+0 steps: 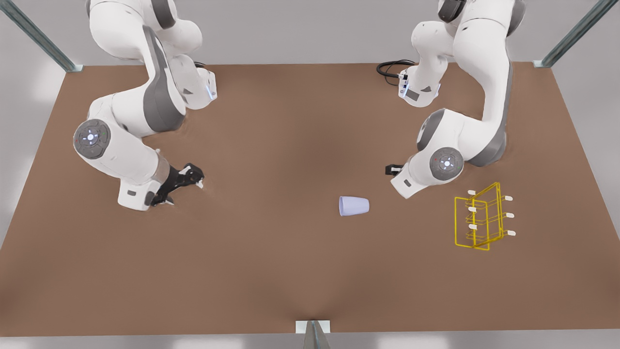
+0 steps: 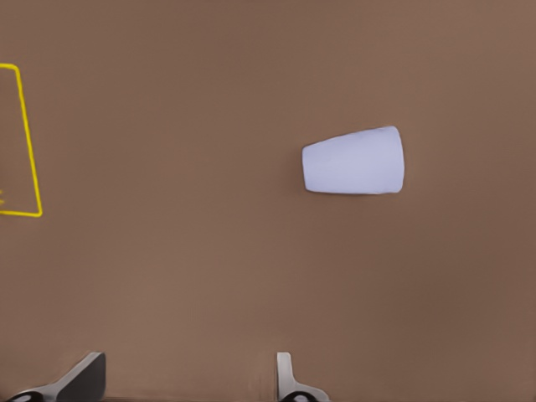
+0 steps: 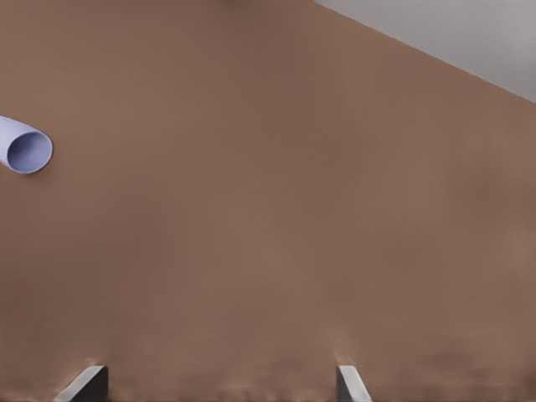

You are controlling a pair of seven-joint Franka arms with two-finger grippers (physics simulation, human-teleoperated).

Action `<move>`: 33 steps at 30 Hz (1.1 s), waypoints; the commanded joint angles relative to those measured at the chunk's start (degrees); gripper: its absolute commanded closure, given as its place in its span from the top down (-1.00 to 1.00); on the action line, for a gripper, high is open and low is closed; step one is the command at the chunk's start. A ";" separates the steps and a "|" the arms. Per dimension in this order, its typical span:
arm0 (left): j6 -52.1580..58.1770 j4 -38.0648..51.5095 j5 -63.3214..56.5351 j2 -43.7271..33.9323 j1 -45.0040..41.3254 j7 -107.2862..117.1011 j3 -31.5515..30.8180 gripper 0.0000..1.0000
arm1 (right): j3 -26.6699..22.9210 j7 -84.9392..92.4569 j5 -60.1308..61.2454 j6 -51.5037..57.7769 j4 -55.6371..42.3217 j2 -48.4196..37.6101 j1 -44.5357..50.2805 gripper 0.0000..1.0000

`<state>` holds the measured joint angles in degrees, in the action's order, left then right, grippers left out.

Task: Place the cup on the cup holder

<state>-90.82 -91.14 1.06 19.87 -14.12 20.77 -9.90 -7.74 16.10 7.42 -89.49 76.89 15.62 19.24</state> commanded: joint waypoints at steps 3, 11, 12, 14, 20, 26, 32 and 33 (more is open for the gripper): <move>-45.75 -15.73 2.10 0.17 -3.55 79.86 -0.12 1.00 | 1.06 -20.23 -9.53 18.21 2.65 -3.67 -0.70 1.00; -48.05 -17.40 10.36 3.59 -7.50 113.43 1.29 1.00 | -0.34 -19.70 -9.45 18.21 2.56 -3.58 -0.52 1.00; -48.22 -16.44 10.54 4.56 -7.59 114.32 1.90 1.00 | -0.52 -19.44 -9.36 18.21 2.56 -3.49 -0.52 1.00; -48.13 -16.17 10.45 6.67 -6.80 124.06 2.61 1.00 | -0.52 -19.35 -9.36 18.30 2.39 -3.49 -0.52 1.00; -48.48 -12.31 9.58 10.36 -7.15 137.70 2.61 1.00 | -0.61 -19.35 -9.27 18.30 2.39 -3.49 -0.35 1.00; -54.20 -13.98 5.44 12.65 -7.76 126.02 2.43 1.00 | -2.19 -19.18 -9.27 18.39 2.39 -3.40 0.89 1.00; -54.98 -14.15 5.53 13.61 -8.20 124.34 2.34 1.00 | -2.19 -19.18 -9.27 18.39 2.30 -3.40 0.89 1.00; -56.04 -14.15 5.53 14.23 -8.20 124.42 2.34 1.00 | -2.19 -19.18 -9.27 18.39 2.21 -3.49 0.89 1.00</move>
<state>-144.44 -105.34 6.67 33.79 -22.31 123.95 -7.55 -9.93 -0.16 -1.87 -71.22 79.16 12.26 20.14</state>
